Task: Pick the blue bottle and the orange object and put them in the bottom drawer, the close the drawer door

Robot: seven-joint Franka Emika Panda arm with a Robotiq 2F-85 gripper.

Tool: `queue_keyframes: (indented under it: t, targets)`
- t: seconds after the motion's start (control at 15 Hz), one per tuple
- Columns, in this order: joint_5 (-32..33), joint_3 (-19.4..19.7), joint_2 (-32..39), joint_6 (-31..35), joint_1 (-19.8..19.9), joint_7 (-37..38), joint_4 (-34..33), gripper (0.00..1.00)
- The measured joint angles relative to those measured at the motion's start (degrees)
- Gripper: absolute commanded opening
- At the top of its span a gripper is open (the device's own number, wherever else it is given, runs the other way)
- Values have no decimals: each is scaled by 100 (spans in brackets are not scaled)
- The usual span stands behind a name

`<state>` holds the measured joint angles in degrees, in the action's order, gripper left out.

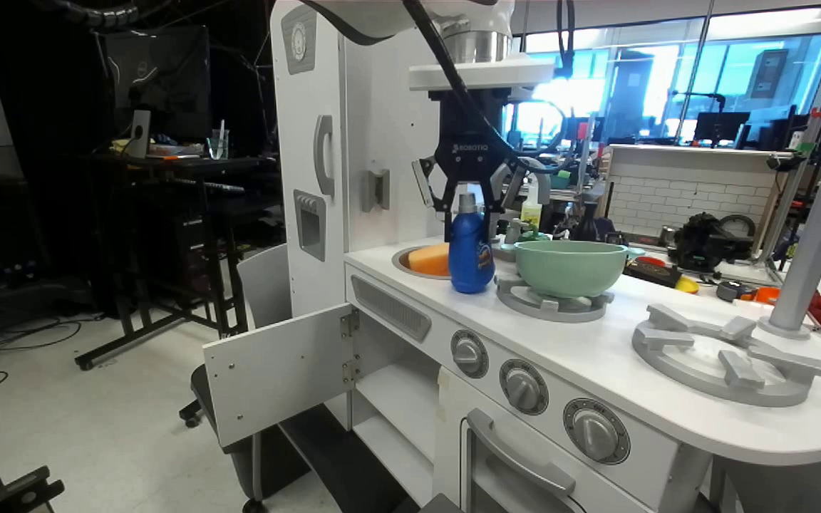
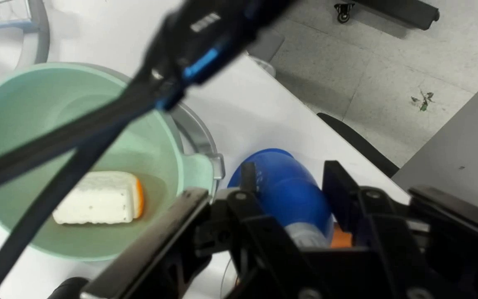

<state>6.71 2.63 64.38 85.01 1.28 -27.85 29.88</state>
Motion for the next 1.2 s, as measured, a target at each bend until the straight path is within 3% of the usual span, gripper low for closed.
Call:
queue_keyframes:
  t: [0.4,0.73,1.2]
  targets:
    - [-3,-72,-257,-1153,-171,-911,-9,19]
    - [13,-157,-608,-2269,-606,-1700,179,19]
    - [130,-157,-1016,-2233,-1010,-1810,1041,19]
